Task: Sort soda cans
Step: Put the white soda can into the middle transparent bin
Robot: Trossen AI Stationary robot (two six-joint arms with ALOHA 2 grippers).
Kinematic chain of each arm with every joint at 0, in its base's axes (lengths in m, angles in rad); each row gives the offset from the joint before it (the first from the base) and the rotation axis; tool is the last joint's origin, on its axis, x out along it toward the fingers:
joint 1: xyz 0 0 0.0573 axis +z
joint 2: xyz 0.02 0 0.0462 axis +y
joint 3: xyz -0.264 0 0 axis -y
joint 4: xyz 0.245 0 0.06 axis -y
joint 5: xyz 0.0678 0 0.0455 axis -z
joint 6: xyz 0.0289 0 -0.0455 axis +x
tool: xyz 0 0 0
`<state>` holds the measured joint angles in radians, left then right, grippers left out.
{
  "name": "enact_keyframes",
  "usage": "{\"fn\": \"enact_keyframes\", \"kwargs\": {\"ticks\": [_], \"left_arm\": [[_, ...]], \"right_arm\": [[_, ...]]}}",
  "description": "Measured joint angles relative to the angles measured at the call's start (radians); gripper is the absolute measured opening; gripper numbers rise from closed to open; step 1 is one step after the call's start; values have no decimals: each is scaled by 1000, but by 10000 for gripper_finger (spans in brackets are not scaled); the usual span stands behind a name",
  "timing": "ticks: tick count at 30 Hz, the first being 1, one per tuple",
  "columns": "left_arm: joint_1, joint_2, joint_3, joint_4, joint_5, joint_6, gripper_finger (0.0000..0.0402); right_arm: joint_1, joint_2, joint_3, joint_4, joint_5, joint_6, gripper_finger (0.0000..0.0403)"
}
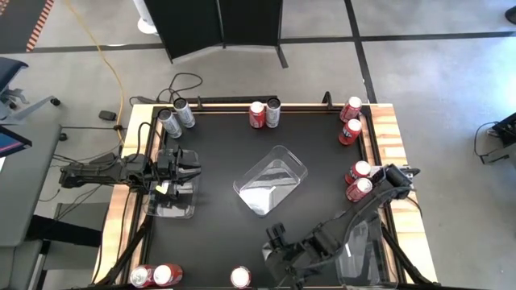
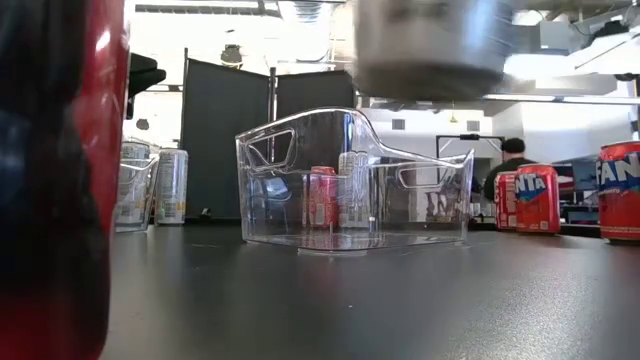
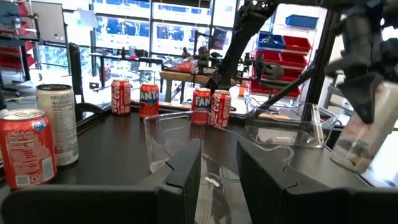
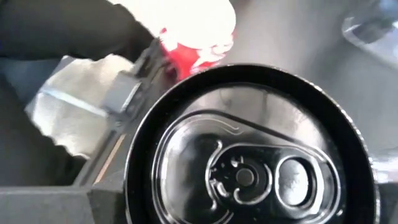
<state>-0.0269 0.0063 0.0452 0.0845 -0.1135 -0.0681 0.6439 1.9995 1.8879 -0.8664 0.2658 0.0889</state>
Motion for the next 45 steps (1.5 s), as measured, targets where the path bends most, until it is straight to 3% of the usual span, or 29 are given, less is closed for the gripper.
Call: {"fn": "enact_keyframes", "kwargs": {"ticks": [9,18,33,45], "left_arm": [[0,0,0,0,0,0,100],[0,0,0,0,0,0,100],[0,0,0,1,0,6,100],[0,0,0,36,0,22,100]], "right_arm": [[-99,0,202,-167,28,-91,249],[-278,-1,352,-302,28,-172,249],[-617,-2,379,-319,-234,-262,249],[-626,1,364,-282,-293,-247,249]]}}
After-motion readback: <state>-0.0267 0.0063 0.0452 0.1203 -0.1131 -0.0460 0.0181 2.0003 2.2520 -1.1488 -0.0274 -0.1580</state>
